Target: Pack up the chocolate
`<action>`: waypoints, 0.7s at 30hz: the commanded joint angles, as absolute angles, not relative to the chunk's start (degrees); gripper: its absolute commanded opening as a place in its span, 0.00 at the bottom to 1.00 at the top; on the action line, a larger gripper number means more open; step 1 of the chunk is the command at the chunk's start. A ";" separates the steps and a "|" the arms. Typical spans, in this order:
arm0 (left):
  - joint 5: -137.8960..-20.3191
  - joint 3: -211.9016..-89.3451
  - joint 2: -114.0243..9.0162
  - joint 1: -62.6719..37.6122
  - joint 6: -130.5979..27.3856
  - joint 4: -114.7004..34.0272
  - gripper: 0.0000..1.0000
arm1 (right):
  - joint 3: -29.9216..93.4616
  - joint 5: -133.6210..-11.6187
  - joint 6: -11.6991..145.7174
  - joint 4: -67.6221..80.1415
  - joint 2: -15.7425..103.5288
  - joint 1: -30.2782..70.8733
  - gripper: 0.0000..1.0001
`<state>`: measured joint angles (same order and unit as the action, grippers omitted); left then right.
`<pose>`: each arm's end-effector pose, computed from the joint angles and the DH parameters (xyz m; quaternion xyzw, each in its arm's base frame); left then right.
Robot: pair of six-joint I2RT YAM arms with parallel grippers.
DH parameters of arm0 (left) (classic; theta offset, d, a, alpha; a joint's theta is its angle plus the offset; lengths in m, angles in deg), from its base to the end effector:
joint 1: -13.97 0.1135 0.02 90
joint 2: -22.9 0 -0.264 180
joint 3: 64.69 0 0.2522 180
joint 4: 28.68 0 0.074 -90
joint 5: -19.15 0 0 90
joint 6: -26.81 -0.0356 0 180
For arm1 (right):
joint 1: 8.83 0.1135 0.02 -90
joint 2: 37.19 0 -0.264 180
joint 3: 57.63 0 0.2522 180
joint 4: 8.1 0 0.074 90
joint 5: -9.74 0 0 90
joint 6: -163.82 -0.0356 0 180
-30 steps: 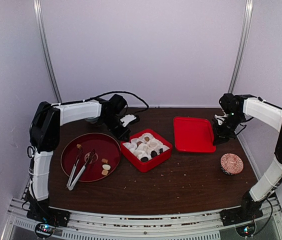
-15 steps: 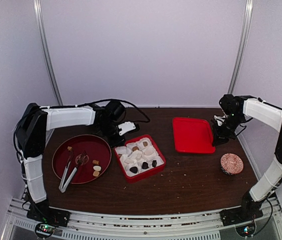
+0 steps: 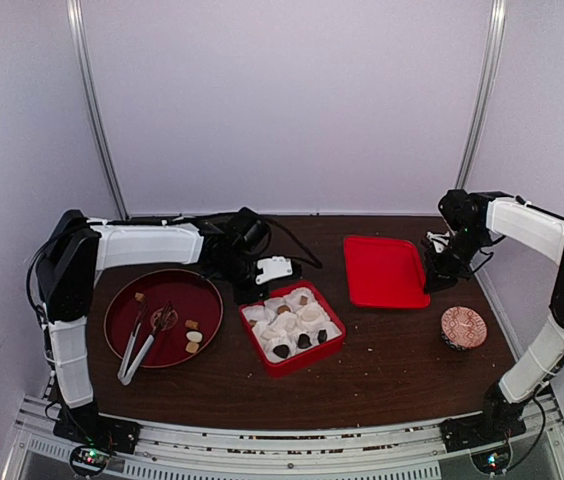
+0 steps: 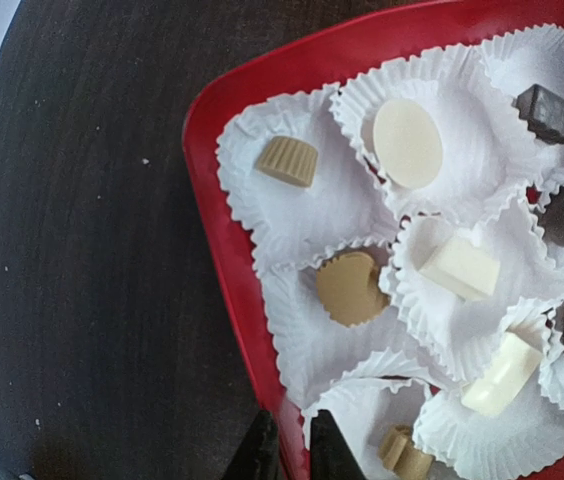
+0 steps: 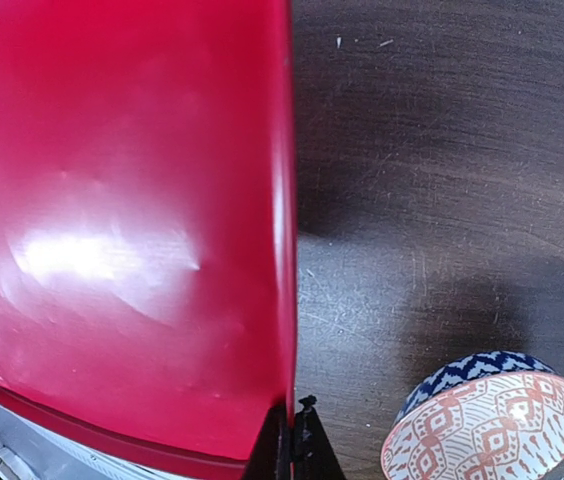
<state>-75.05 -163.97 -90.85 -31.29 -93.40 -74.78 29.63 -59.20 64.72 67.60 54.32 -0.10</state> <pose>0.2968 -0.3032 0.1968 0.5989 0.7587 -0.0684 0.2470 0.2918 0.0577 0.2531 -0.0128 0.9794 0.1932 0.0569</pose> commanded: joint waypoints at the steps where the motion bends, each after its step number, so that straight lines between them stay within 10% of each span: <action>1: -76.39 -164.69 -88.87 -31.48 -89.56 -71.14 0.22 | 29.33 -57.45 65.47 67.22 52.50 0.18 0.00; 13: -67.83 -155.92 -71.38 -29.45 -71.43 -67.16 0.53 | 33.56 -52.31 65.52 65.28 54.36 4.54 0.00; 16: -68.53 -151.52 -63.89 -29.49 -71.93 -64.51 0.95 | 36.39 -50.37 66.83 68.01 55.21 6.40 0.00; 21: -72.48 -145.64 -54.72 -31.56 -78.37 -60.67 0.98 | 38.50 -48.27 67.32 71.79 55.21 10.98 0.00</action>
